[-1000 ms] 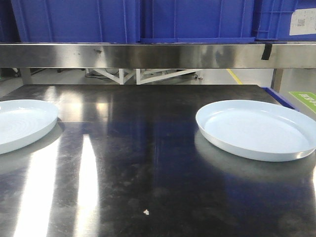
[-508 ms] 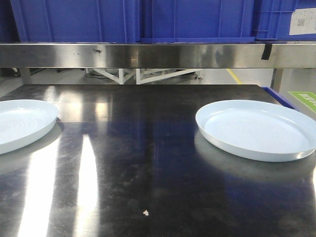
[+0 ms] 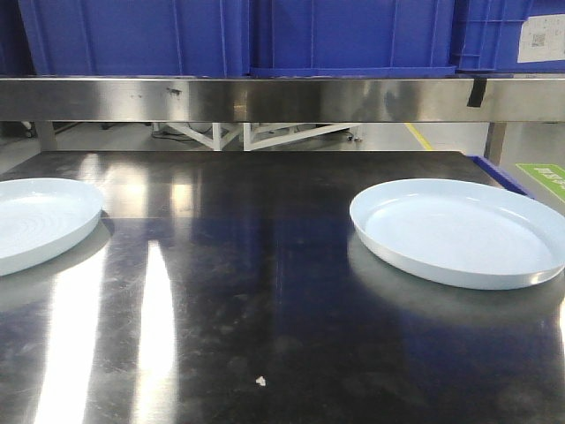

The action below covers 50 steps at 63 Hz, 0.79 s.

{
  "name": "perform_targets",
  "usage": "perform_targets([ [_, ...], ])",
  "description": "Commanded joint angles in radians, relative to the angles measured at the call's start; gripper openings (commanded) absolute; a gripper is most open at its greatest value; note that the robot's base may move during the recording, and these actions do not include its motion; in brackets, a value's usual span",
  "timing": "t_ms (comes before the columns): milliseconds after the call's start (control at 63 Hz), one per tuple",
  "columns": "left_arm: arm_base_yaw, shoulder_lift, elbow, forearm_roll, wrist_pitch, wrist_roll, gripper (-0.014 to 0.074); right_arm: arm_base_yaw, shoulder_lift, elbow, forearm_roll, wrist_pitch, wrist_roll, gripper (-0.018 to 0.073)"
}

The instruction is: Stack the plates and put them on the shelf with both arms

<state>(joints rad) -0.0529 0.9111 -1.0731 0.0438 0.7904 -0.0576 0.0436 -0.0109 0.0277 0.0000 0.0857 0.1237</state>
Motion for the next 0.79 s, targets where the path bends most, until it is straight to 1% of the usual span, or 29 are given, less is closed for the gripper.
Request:
perform_targets([
  [0, -0.002, -0.003, -0.034, -0.007, -0.092, -0.002, 0.0102, -0.006, -0.021, -0.015, -0.015, -0.091, -0.001, 0.0048],
  [143, -0.002, -0.003, -0.034, -0.007, -0.119, -0.002, 0.0102, -0.006, -0.021, -0.015, -0.015, -0.091, -0.001, 0.0048],
  [381, -0.002, -0.003, -0.034, -0.016, -0.117, -0.002, 0.0102, -0.009, -0.021, -0.015, -0.015, -0.125, -0.002, 0.0048],
  [444, -0.002, -0.003, -0.034, -0.016, -0.115, -0.002, 0.0102, -0.009, -0.021, -0.015, -0.015, -0.173, -0.002, 0.0048],
  [524, -0.002, -0.003, -0.034, -0.016, -0.115, -0.002, 0.0102, -0.009, -0.021, -0.02, -0.015, -0.268, -0.002, 0.0048],
  [555, -0.002, -0.003, -0.034, -0.016, -0.115, -0.002, 0.0102, -0.009, -0.021, -0.033, -0.016, -0.273, -0.002, 0.0048],
  [603, -0.002, -0.003, -0.034, -0.016, -0.115, -0.002, 0.0102, -0.009, -0.021, -0.073, -0.023, -0.244, -0.005, 0.0048],
  [651, -0.002, -0.003, -0.034, -0.014, -0.115, -0.002, 0.0102, -0.009, -0.019, -0.133, -0.045, -0.163, -0.01, 0.0048],
  [730, -0.002, -0.003, -0.034, -0.013, -0.115, -0.002, 0.0102, -0.009, 0.017, -0.262, -0.072, 0.036, -0.01, 0.0048],
  [777, -0.002, -0.003, -0.034, -0.013, -0.115, -0.002, 0.0102, -0.009, 0.063, -0.338, -0.074, 0.124, -0.011, 0.0048],
])
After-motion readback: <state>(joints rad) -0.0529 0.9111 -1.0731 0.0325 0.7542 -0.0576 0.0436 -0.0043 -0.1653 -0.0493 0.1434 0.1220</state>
